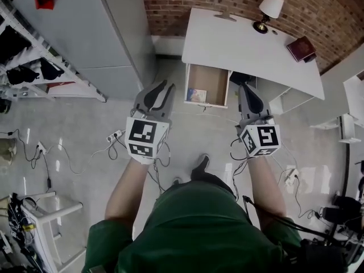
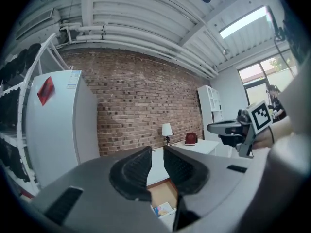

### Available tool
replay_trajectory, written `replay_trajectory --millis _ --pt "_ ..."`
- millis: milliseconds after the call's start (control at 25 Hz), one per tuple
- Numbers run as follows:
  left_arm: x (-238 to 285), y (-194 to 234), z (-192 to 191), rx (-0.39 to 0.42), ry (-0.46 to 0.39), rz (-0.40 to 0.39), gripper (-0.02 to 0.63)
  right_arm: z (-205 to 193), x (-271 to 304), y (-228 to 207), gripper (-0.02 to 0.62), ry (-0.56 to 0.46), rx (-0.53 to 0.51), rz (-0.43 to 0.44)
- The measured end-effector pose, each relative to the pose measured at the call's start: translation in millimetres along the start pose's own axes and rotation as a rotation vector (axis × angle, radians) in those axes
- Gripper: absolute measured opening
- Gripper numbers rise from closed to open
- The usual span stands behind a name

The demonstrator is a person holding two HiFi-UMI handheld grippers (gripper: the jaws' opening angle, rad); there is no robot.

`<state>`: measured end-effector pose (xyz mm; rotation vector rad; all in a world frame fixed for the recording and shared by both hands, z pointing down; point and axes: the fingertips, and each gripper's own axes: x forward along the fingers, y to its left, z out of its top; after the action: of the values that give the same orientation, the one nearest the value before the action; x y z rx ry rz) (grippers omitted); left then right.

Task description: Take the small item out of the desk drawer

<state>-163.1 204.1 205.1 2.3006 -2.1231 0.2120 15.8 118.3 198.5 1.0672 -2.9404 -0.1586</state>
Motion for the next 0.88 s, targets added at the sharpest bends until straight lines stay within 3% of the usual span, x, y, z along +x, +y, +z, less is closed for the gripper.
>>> replay_trajectory --millis 240,520,880 --pt "66.4 -3.1 -15.2 -0.013 0.062 0.013 0.071 -28.6 40.1 -42.9 0.003 0.021 0.054 0.054" --pt "116.8 -4.2 -38.2 -0.01 0.146 0.05 0.071 -57.0 72.8 -70.0 0.003 0.051 0.026 0.133" --pt "163.3 -0.7 -73.2 -0.009 0.216 -0.016 0.071 -90.2 100.5 -86.2 0.003 0.104 0.08 0.143"
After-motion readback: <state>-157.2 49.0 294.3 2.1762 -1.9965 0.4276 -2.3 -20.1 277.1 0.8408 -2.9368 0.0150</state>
